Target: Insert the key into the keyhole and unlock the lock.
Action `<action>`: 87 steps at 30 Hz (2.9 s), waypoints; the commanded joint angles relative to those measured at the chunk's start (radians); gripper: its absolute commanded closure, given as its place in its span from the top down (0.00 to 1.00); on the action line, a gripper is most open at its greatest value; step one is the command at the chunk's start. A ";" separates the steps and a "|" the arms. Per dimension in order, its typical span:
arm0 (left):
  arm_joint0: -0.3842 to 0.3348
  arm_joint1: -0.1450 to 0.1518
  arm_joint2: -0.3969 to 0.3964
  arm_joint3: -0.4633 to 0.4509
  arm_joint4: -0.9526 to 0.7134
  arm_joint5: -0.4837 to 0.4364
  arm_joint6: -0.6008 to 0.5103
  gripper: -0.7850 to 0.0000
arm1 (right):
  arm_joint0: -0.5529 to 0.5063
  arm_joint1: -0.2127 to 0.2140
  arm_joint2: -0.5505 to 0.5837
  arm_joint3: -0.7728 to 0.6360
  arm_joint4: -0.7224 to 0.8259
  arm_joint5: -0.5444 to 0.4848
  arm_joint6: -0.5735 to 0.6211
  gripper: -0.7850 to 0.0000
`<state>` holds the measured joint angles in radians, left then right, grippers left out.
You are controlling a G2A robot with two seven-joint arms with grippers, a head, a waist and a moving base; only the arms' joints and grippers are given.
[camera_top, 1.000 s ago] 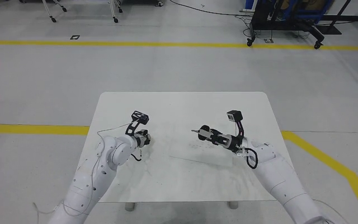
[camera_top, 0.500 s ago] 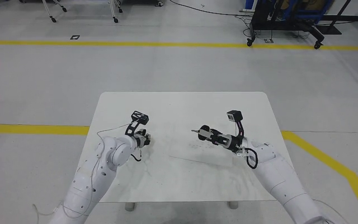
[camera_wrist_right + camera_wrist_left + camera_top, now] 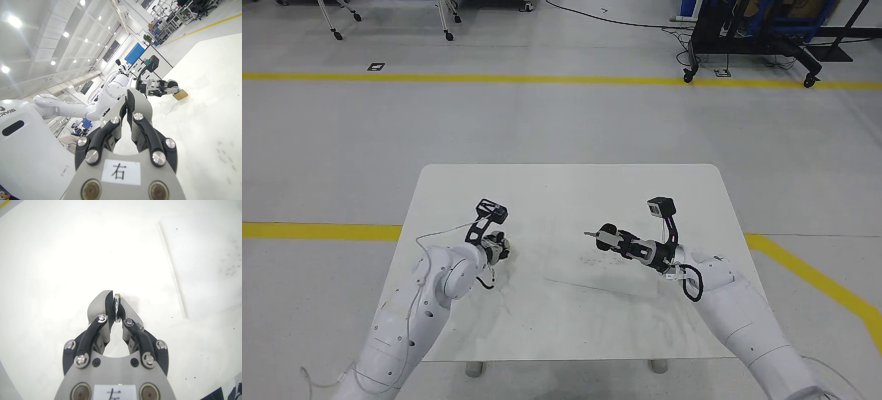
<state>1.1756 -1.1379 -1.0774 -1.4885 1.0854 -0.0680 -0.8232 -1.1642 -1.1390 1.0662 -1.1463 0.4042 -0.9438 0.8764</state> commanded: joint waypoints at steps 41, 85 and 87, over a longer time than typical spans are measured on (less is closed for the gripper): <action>-0.063 -0.046 -0.023 0.329 -1.414 -0.600 -0.044 0.00 | 0.048 -0.050 -0.078 0.040 0.171 0.006 -0.152 0.00; -0.289 -0.111 0.062 0.708 -1.847 -0.367 -0.534 0.00 | 0.206 -0.159 -0.218 0.182 -0.057 0.030 -0.241 0.00; -0.291 -0.111 0.061 0.708 -1.839 -0.357 -0.521 0.00 | 0.199 -0.157 -0.217 0.170 -0.060 0.023 -0.223 0.00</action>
<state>0.8853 -1.2488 -1.0160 -0.7809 -0.7580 -0.4302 -1.3523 -0.9615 -1.2971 0.8475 -0.9709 0.3449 -0.9177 0.6455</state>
